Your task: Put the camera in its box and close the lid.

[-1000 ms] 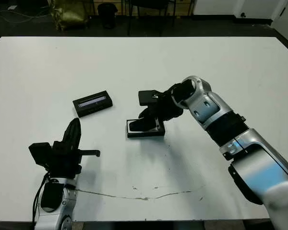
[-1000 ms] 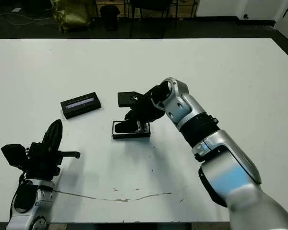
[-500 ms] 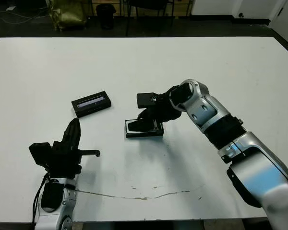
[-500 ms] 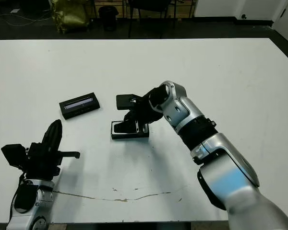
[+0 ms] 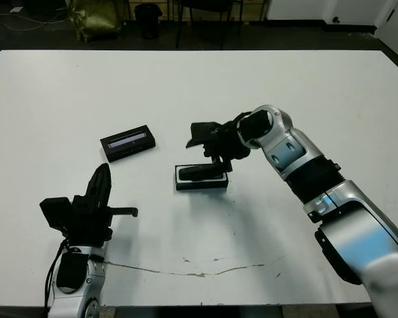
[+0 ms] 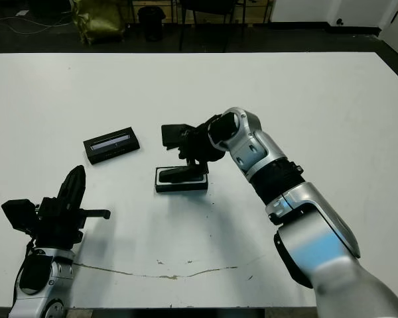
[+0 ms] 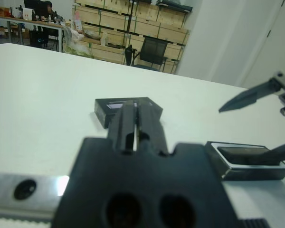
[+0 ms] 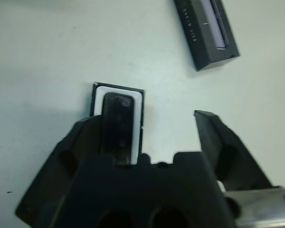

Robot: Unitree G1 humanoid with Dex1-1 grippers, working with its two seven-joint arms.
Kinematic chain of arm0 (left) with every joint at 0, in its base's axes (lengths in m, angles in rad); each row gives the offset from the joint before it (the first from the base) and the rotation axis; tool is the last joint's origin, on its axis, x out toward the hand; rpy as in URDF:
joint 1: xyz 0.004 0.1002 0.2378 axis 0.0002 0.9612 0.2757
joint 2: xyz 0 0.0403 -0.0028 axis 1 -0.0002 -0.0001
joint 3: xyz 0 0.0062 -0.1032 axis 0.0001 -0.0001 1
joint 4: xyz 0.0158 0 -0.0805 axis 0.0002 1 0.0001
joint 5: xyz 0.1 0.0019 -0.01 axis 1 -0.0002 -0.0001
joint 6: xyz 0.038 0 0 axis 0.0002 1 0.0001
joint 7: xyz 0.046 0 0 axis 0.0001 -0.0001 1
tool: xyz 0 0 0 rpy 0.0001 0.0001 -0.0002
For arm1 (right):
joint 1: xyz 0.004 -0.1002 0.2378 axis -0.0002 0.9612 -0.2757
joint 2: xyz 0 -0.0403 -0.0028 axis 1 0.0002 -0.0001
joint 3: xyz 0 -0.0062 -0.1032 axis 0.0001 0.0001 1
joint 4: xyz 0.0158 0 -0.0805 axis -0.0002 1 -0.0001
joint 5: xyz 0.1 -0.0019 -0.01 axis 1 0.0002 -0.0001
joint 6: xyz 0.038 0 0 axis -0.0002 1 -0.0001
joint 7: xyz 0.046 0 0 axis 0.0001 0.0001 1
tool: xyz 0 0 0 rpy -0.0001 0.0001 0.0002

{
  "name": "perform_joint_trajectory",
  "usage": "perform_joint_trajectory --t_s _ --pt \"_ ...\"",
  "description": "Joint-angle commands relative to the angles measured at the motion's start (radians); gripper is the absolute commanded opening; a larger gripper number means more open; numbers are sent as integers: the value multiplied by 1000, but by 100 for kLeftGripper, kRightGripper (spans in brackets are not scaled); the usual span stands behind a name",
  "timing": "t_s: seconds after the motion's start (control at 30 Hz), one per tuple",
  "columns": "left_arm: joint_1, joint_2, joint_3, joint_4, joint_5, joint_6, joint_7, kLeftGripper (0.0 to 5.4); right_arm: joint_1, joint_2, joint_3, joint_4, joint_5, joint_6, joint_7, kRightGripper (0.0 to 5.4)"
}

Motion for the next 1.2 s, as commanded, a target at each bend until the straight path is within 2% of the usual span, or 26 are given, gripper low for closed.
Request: perform_joint_trajectory --t_s 0.03,0.1,0.43,0.57,0.63,0.7,0.83,0.93,1.2 --pt "15 7 1 6 6 18 7 0 -26 -17 -19 21 5 20 -8 515" --pt "14 7 1 8 11 12 7 0 -31 -20 -22 25 4 8 -15 539" --pt "13 6 3 9 2 18 4 0 -53 -26 -77 46 42 -22 -32 539" --pt "10 9 5 20 3 2 -3 0 -34 -22 -149 -2 81 50 -108 539" --pt "10 12 6 24 13 -2 -1 0 9 -17 -204 -73 117 114 -175 530" --pt "11 14 6 23 20 -2 2 0 64 -11 -258 -150 161 171 -240 504" --pt "9 11 10 25 -1 3 -5 0 192 -5 -331 -314 207 220 -392 415" --pt "10 12 7 13 11 11 7 0 296 3 -389 -409 270 212 -458 347" --pt "1 22 15 18 13 -8 -1 0 544 -35 -492 -618 405 209 -524 166"
